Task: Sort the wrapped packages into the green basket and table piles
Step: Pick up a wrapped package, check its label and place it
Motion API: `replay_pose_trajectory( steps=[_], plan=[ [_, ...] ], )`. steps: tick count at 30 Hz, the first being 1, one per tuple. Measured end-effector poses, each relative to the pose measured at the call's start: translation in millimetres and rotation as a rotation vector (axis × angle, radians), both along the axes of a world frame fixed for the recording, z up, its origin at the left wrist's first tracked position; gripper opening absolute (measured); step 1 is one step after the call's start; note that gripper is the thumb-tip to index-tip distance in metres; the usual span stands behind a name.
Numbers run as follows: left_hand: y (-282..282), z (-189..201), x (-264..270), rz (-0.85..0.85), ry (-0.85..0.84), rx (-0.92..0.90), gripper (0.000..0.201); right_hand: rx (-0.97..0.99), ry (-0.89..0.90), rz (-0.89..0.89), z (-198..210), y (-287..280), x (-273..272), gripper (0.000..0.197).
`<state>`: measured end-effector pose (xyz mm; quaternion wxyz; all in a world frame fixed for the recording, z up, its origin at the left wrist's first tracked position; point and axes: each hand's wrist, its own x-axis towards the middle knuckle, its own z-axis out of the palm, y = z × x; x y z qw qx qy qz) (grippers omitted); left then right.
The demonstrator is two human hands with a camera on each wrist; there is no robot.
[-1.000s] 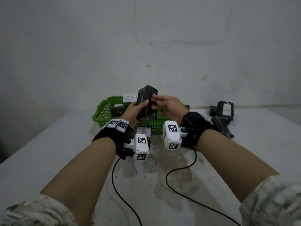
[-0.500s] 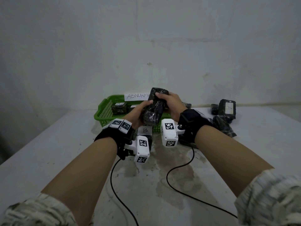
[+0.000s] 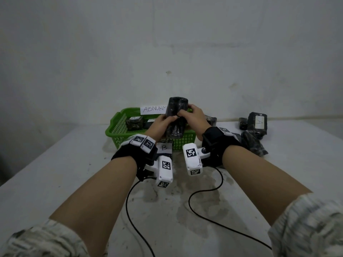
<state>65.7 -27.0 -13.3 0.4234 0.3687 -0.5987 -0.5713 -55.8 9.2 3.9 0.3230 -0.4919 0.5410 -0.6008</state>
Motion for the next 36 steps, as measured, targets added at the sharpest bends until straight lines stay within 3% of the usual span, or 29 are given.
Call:
replay_pose_trajectory(
  steps=[5, 8, 10, 13, 16, 22, 26, 33, 36],
  plan=[
    [-3.0, -3.3, -3.6, 0.089, -0.088, -0.156, 0.051, -0.017, 0.016, 0.012, -0.4, 0.7, -1.7, 0.03],
    [-5.0, -3.9, -2.0, 0.166, -0.113, -0.199, 0.047, 0.033, -0.073, 0.136, -1.3, 3.5, -3.3, 0.048],
    [-5.4, -2.9, -2.6, 0.224, -0.077, -0.192, 0.047, 0.088, -0.041, 0.172, -5.4, 5.3, -2.3, 0.063],
    [-7.7, -0.2, -6.2, 0.249, -0.001, -0.13, 0.05, 0.081, 0.076, 0.229, -11.1, 8.6, 3.5, 0.049],
    [-7.5, 1.9, -8.1, 0.216, 0.068, -0.074, 0.054, 0.048, 0.069, 0.199, -13.4, 5.7, 6.8, 0.038],
    [-7.8, 4.9, -7.6, 0.16, 0.044, -0.033, 0.067, 0.02, 0.179, 0.085, -14.9, -0.4, 9.6, 0.037],
    [-10.9, 8.3, -5.9, 0.195, -0.083, -0.086, 0.056, 0.017, 0.124, 0.127, -13.4, 2.7, 5.3, 0.038],
    [-8.8, 11.2, -2.1, 0.191, 0.034, -0.006, 0.04, 0.044, -0.069, 0.267, -15.2, 7.4, -1.0, 0.049],
    [-7.1, 10.1, -1.9, 0.189, 0.059, -0.009, 0.036, 0.04, -0.164, 0.272, -13.9, 10.2, -6.6, 0.042]
  ],
)
